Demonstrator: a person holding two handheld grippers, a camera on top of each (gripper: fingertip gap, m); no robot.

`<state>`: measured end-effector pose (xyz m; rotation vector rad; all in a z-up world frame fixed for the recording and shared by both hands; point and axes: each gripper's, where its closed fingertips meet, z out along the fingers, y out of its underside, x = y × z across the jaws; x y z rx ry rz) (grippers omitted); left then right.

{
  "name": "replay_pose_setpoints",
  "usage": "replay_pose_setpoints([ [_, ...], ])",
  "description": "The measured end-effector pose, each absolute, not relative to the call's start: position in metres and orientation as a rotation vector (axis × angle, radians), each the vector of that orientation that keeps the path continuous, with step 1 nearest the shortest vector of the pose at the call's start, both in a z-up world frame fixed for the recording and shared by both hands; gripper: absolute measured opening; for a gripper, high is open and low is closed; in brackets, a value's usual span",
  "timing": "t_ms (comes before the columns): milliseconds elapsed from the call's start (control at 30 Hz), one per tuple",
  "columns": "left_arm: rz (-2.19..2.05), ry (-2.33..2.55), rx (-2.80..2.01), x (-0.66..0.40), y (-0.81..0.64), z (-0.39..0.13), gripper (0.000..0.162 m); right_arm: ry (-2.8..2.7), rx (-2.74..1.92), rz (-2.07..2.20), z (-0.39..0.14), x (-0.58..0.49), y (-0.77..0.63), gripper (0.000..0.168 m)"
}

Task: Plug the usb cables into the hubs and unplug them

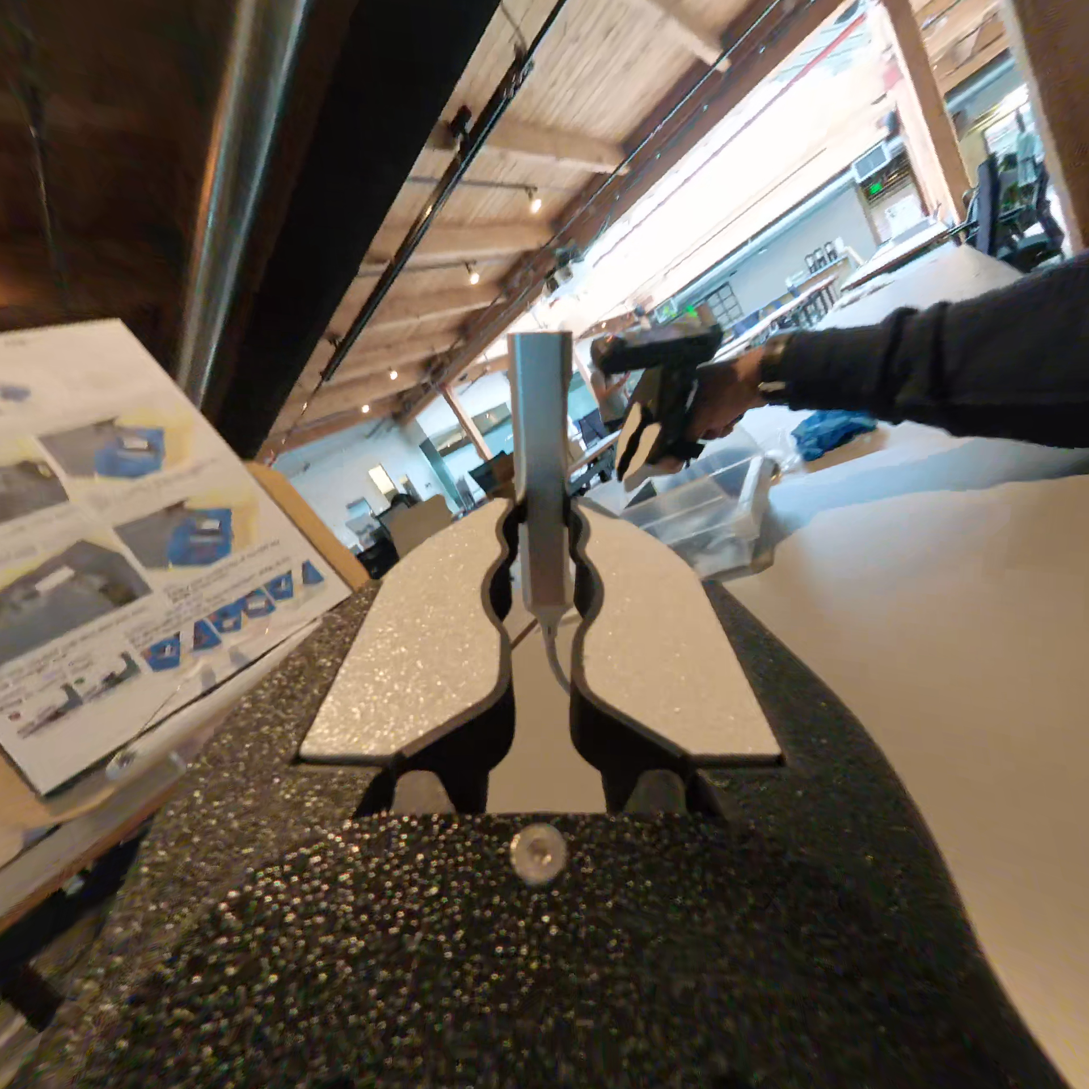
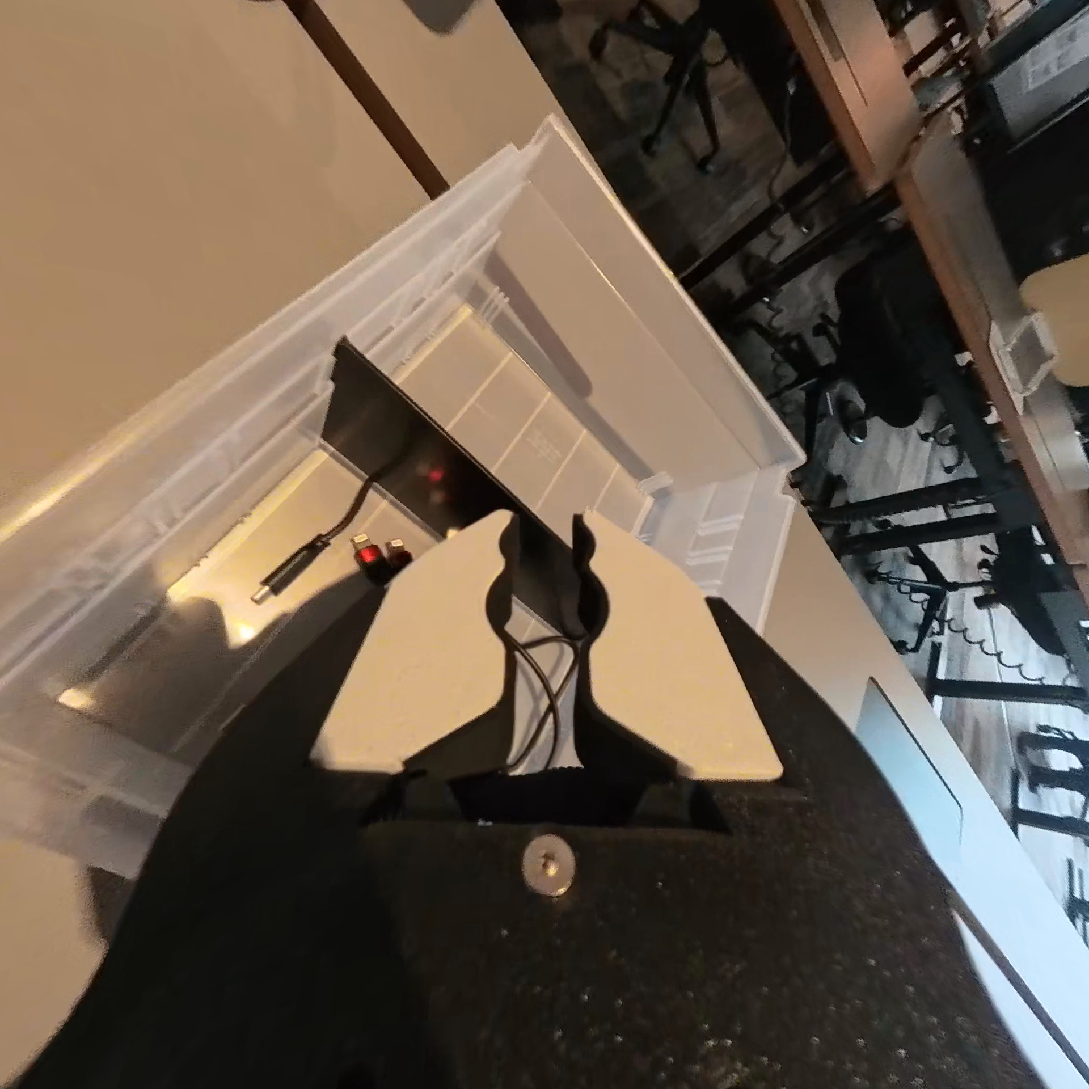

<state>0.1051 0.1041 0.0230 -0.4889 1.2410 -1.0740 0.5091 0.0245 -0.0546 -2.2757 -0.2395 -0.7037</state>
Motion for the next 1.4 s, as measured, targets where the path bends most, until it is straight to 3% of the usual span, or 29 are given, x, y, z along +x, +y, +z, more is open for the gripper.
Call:
replay_pose_setpoints([
  [267,-1.079,1.28,-0.411,0.107,0.068,0.023,0.015,-0.222,-2.303,-0.666,-0.052,0.514,0.025,0.017],
  [567,-1.077,1.396,-0.417,0.109,0.063,0.007,0.016,-0.355,-2.719,-0.565,-0.095,0.522,-0.036,0.011],
  [800,-1.109,1.379,-0.442,0.111,0.064,0.009,0.016,-0.625,-2.71,-0.55,-0.119,0.525,-0.024,0.012],
  [1033,-1.113,1.388,-0.465,0.117,0.061,0.004,0.016,-0.813,-2.747,-0.649,-0.133,0.525,-0.017,0.024],
  [1400,-1.088,1.4,-0.473,0.117,0.062,0.0,0.016,-0.92,-2.744,-0.685,-0.145,0.522,-0.011,0.019],
])
